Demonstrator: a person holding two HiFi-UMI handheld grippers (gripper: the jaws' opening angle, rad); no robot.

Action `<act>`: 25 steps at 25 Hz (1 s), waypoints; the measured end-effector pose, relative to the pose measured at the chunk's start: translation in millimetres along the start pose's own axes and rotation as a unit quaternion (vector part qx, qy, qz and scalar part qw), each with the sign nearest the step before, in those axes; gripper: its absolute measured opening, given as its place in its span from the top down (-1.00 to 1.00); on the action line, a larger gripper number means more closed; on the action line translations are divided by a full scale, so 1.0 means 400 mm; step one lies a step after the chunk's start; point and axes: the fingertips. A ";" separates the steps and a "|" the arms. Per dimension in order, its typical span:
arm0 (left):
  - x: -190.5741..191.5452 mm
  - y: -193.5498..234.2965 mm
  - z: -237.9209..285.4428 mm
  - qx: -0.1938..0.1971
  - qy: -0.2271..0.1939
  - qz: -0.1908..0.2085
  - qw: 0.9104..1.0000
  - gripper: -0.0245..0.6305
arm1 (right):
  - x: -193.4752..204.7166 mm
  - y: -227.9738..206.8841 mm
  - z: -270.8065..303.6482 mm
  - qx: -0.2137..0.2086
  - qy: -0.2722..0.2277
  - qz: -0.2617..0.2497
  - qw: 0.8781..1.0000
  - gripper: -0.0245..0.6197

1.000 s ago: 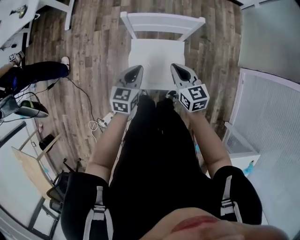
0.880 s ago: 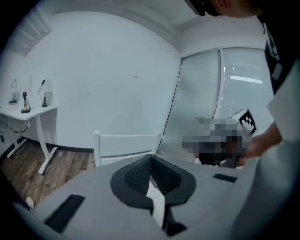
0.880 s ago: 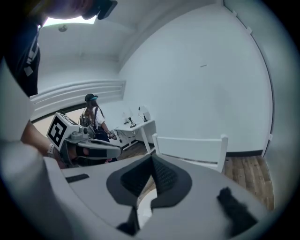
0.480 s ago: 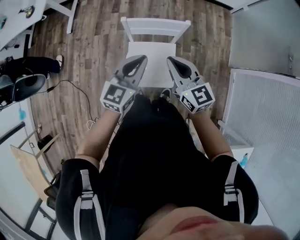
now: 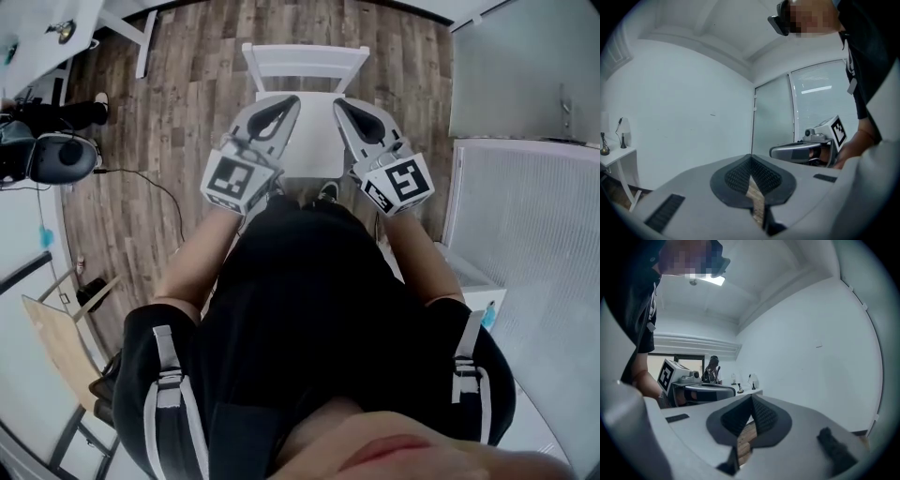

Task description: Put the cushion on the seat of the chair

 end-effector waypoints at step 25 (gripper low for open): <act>-0.086 -0.004 -0.015 -0.001 -0.047 0.028 0.998 0.89 | -0.088 0.026 -0.004 0.009 -0.028 -0.047 0.998 0.88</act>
Point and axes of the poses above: the fingertips, and each gripper's own axes: z forward along the fingers, y to its left, x out of its underside, and after that the axes turned 2 degrees about -x, right-handed
